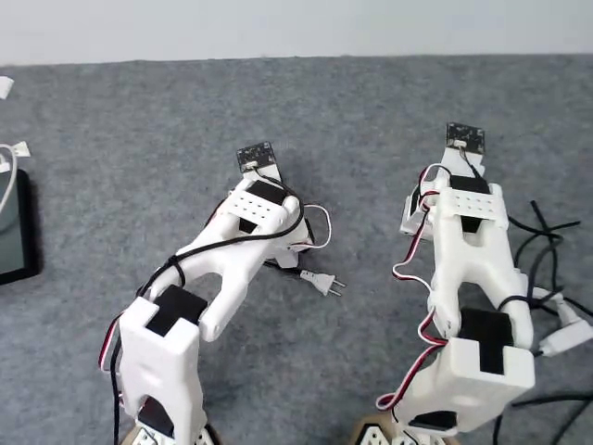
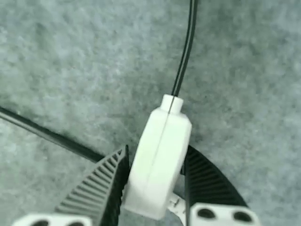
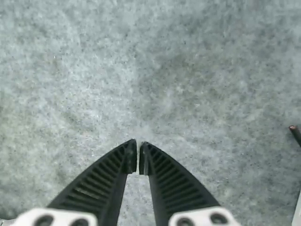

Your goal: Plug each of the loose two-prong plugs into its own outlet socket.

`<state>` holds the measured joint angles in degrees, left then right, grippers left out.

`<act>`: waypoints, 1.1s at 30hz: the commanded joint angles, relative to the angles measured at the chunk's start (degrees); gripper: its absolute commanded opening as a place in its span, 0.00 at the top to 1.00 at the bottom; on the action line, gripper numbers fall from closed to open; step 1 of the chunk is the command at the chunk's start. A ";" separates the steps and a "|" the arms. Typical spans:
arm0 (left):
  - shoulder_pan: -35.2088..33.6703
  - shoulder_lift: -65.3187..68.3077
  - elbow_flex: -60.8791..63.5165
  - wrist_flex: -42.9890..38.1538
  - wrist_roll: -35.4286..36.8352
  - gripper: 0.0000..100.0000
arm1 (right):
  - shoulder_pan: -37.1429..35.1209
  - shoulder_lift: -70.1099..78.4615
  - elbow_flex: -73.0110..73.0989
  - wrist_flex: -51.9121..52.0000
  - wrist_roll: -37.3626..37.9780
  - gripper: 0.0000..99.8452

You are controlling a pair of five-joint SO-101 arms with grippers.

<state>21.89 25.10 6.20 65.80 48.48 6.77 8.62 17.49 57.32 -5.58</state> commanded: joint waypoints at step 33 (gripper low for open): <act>-11.25 -25.67 8.31 3.25 -48.62 0.90 | -2.07 0.92 -2.46 -0.31 2.73 0.99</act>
<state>8.88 3.91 14.99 69.23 6.46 5.19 10.02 17.49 57.32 -3.65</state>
